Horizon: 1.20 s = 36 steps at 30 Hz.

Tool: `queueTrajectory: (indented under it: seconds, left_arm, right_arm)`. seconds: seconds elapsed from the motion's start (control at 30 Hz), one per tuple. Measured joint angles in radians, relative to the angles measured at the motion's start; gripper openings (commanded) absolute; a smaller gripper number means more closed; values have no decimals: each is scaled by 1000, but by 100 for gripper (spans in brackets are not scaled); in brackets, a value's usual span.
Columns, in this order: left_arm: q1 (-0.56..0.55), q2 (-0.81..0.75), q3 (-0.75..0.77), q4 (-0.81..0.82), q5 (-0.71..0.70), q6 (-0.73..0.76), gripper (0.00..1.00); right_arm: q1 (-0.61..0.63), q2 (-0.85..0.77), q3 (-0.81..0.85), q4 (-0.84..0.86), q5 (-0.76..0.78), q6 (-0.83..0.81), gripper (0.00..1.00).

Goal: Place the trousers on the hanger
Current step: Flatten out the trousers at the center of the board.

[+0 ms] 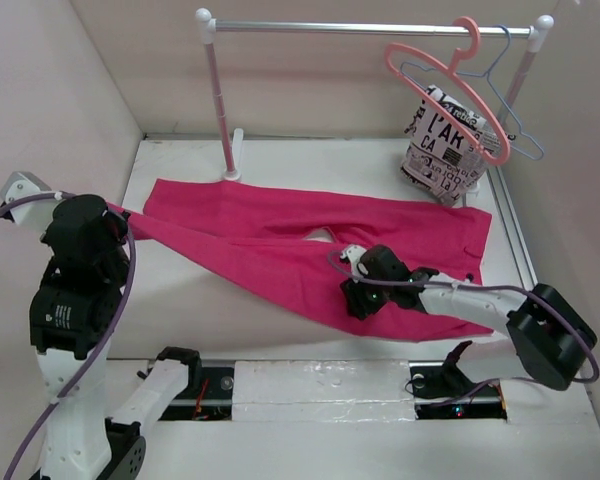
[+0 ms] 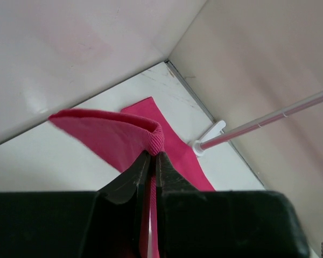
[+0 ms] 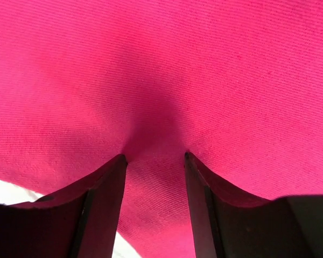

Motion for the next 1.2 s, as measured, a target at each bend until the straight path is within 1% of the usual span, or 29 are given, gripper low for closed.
queueTrajectory:
  seconds: [0.13, 0.2, 0.23, 0.27, 0.3, 0.37, 0.4, 0.47, 0.57, 0.63, 0.67, 0.7, 0.73, 0.83, 0.87, 0.9, 0.97, 1.0, 1.03, 1.1, 1.2]
  left_arm:
    - [0, 20, -4, 32, -3, 24, 0]
    - [-1, 16, -19, 47, -6, 34, 0]
    - [-3, 12, -28, 48, -7, 39, 0]
    - [-9, 2, -43, 53, -11, 43, 0]
    - [-16, -6, -58, 53, -16, 47, 0]
    - [-27, -22, -84, 57, -29, 53, 0]
    - [-29, -27, -94, 58, -31, 56, 0]
    - [-34, -40, -108, 58, -33, 59, 0]
    - [-38, -48, -117, 72, -28, 64, 0]
    - [-39, -47, -120, 84, -15, 71, 0]
    - [-40, -48, -125, 93, -8, 75, 0]
    - [-44, -48, -132, 103, 0, 80, 0]
    - [-46, -48, -137, 109, 8, 90, 0]
    - [-48, -44, -153, 128, 47, 120, 0]
    - [-48, -43, -163, 136, 61, 130, 0]
    - [-51, -45, -176, 146, 80, 138, 0]
    - [-59, -56, -213, 163, 116, 148, 0]
    - [-70, -64, -237, 171, 131, 149, 0]
    - [-87, -74, -261, 173, 147, 150, 0]
    - [-117, -92, -300, 177, 178, 149, 0]
    - [-159, -113, -339, 177, 215, 149, 0]
  right_arm:
    - [70, -92, -81, 18, -28, 84, 50]
    - [81, -131, -111, 9, -53, 138, 50]
    - [93, -207, -158, -2, -56, 147, 50]
    - [94, -239, -169, -29, -59, 162, 52]
    - [96, -270, -175, -66, -61, 175, 61]
    - [99, -323, -174, -142, -63, 188, 67]
    - [98, -340, -166, -177, -63, 189, 69]
    - [80, -351, -109, -265, -62, 172, 69]
    - [-14, -316, 50, -363, -55, 119, 68]
    - [-99, -291, 155, -375, -34, 80, 52]
    - [-151, -293, 186, -373, -31, 70, 40]
    - [-208, -304, 204, -375, -26, 61, 4]
    - [-274, -320, 209, -375, -18, 52, 0]
    - [-498, -394, 184, -397, 12, 56, 0]
    - [-581, -420, 169, -403, 16, 57, 5]
    - [-652, -438, 155, -404, 14, 58, 24]
    - [-806, -451, 127, -404, 8, 51, 44]
    - [-875, -438, 118, -401, 0, 48, 62]
    - [-934, -412, 117, -397, 9, 42, 70]
    - [-1018, -325, 120, -367, 31, 13, 78]
    - [-1096, -143, 169, -341, 31, -45, 82]
